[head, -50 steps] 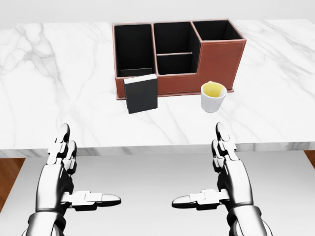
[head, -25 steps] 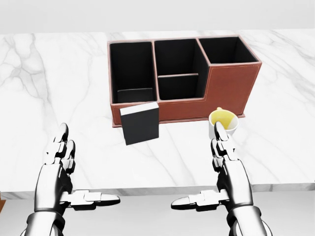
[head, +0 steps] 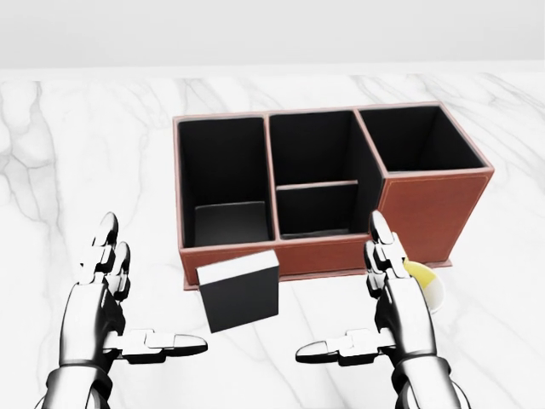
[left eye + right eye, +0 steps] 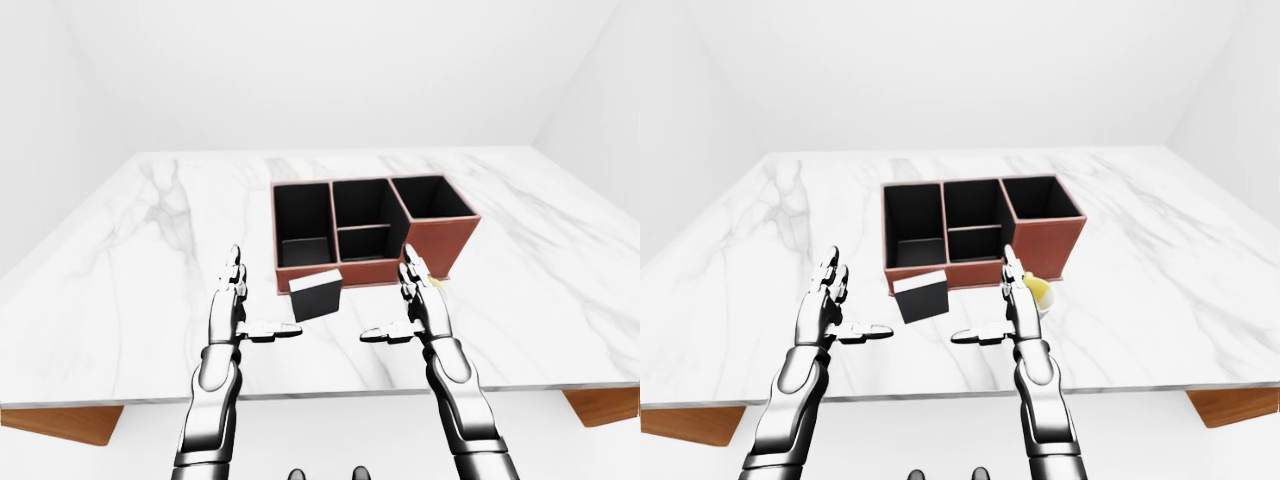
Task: Pick up the book and place it in the caddy.
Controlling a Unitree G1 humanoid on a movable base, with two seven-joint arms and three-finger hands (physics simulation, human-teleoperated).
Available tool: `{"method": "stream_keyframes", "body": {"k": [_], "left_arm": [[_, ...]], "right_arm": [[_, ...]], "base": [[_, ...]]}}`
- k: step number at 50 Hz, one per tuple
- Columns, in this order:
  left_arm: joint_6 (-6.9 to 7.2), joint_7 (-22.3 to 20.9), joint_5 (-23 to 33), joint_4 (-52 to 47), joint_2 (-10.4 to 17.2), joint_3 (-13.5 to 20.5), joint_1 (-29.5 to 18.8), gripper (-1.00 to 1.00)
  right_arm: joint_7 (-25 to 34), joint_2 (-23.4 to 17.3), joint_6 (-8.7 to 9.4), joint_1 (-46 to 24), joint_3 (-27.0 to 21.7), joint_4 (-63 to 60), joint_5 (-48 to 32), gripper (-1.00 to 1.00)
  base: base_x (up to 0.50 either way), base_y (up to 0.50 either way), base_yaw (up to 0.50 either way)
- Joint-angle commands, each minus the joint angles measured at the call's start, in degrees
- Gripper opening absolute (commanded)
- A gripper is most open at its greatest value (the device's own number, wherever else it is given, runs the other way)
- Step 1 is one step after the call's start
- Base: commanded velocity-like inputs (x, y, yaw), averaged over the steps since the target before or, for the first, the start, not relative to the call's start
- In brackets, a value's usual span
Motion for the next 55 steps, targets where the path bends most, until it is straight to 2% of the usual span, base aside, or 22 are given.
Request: {"method": "stream_keyframes", "body": {"k": [1,2,7,10,21,25,27,33,37,39,45,49,50,54,55], "left_arm": [[0.24,0.0,-0.15,-0.28,-0.05,-0.04,0.16,1.0],[-0.16,-0.01,-0.2,0.34,-0.02,0.04,-0.06,1.0],[0.18,0.03,-0.24,-0.04,-0.01,0.03,0.01,1.0],[-0.29,-0.01,-0.29,0.5,0.02,0.1,-0.04,1.0],[0.05,0.01,-0.37,0.31,0.1,0.25,-0.09,1.0],[0.3,0.06,-0.41,-0.02,0.08,0.28,-0.01,1.0],[0.21,0.09,-0.38,0.09,0.08,0.27,-0.04,1.0],[0.17,0.1,-0.41,0.13,0.09,0.3,-0.04,1.0],[-0.08,0.14,-0.28,0.19,0.07,0.25,0.16,1.0],[-0.07,0.14,-0.27,0.17,0.07,0.25,0.17,1.0],[-0.25,0.17,-0.31,0.29,0.09,0.34,0.2,1.0],[-0.4,0.17,-0.34,0.53,0.12,0.39,0.09,1.0],[-0.42,0.18,-0.33,0.56,0.14,0.41,0.07,1.0],[-0.42,0.19,-0.35,0.55,0.14,0.41,0.07,1.0],[0.0,0.23,-0.32,0.02,0.1,0.35,0.19,1.0]], "right_arm": [[-0.04,0.01,0.27,-0.22,0.06,0.81,-0.18,1.0],[-0.15,0.03,0.58,-0.3,0.03,0.97,-0.2,1.0],[-0.08,0.09,0.79,-0.02,0.25,0.46,-0.31,1.0],[-0.11,0.08,0.75,-0.07,0.29,0.7,-0.43,1.0],[-0.06,0.13,1.41,-0.01,1.11,0.51,-1.64,1.0],[-1.69,-0.31,2.48,-0.5,1.71,0.25,-5.97,1.0],[-2.25,-0.04,4.28,-0.71,2.28,-0.71,-8.03,1.0],[-1.44,0.28,4.28,-0.62,3.44,-2.95,-10.02,1.0],[-0.91,0.49,4.28,0.05,6.17,-10.39,-16.18,1.0],[-0.83,0.57,4.28,0.06,6.13,-10.45,-16.34,1.0],[0.53,-0.32,4.28,-1.1,8.59,-11.86,-25.77,1.0],[3.67,0.13,4.28,-1.72,9.25,-13.28,-29.45,1.0],[4.71,-0.13,4.28,-2.48,9.86,-14.19,-32.5,1.0],[6.32,0.16,4.28,-2.71,9.73,-14.78,-34.11,1.0],[8.34,-0.44,4.28,-4.0,10.22,-16.29,-37.16,1.0]], "base": [[0.39,0.0,0.0],[0.21,0.0,0.0],[0.02,0.0,0.0],[0.0,0.0,0.0],[0.0,0.0,0.0],[0.0,0.0,0.0],[0.0,0.0,0.0],[0.0,0.0,0.0],[0.0,0.0,0.0],[0.0,0.0,0.0],[0.0,0.0,0.0],[0.0,0.0,0.0],[0.0,0.0,0.0],[0.0,0.0,0.0],[0.0,0.0,0.0]]}}
